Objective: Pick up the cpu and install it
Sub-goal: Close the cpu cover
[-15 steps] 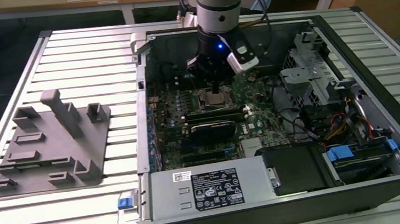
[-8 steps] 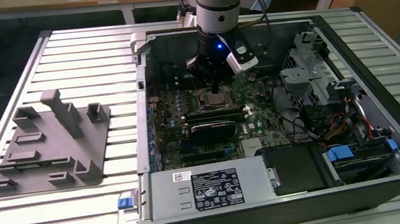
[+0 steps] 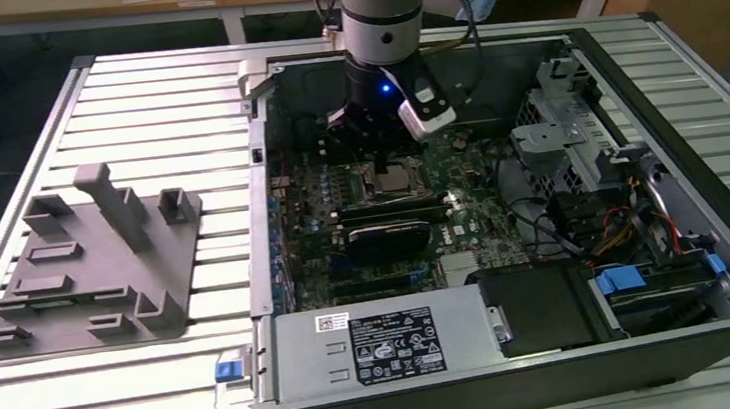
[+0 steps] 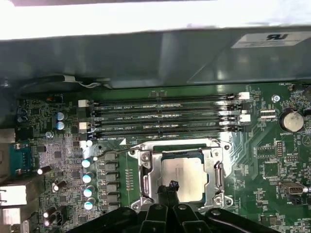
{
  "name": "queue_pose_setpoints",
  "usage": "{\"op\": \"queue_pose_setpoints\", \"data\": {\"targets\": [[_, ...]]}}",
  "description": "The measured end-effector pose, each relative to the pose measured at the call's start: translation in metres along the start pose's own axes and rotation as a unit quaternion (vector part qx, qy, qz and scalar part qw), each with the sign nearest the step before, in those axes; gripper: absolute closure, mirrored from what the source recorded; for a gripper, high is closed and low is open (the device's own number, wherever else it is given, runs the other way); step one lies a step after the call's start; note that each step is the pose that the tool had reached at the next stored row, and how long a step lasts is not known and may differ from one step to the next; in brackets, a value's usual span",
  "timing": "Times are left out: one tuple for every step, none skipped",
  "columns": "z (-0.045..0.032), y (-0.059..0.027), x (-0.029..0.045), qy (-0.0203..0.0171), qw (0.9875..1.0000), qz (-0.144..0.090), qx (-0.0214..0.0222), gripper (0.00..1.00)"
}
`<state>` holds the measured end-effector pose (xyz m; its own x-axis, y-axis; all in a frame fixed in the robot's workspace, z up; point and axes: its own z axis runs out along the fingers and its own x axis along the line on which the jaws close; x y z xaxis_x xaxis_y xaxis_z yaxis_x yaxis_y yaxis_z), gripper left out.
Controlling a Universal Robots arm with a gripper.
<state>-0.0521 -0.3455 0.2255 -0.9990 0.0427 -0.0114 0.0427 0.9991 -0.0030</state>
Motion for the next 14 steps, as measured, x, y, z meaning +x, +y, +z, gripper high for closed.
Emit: {"op": "queue_pose_setpoints", "data": {"targets": [[-0.0003,0.0000,0.0002,0.0001,1.0000,0.000,0.0001,0.89],[-0.0022,0.0000,0.0002,0.0000,1.0000,0.000,0.0001,0.89],[-0.0064,0.0000,0.0001,0.0000,1.0000,0.000,0.0000,0.89],[-0.0108,0.0000,0.0001,0.0000,1.0000,0.000,-0.0001,0.89],[-0.0152,-0.0001,0.0000,-0.0001,1.0000,0.000,0.0000,0.89],[-0.0168,-0.0001,0.0000,0.0001,1.0000,0.000,0.0001,0.89],[-0.0168,0.0000,0.0000,0.0000,1.0000,0.000,-0.0001,0.89],[-0.0168,0.0000,0.0000,-0.0001,1.0000,0.000,-0.0002,0.89],[-0.0169,0.0000,0.0000,-0.0001,1.0000,0.000,-0.0002,0.89],[-0.0170,0.0000,0.0000,0.0000,1.0000,0.000,0.0000,0.89],[-0.0171,0.0000,0.0000,0.0000,1.0000,0.000,-0.0001,0.89],[-0.0171,0.0000,0.0000,0.0000,1.0000,0.000,-0.0001,0.89],[-0.0161,-0.0001,0.0004,0.0000,1.0000,0.000,0.0000,0.89],[-0.0150,-0.0001,0.0005,0.0000,1.0000,0.000,0.0000,0.89]]}}
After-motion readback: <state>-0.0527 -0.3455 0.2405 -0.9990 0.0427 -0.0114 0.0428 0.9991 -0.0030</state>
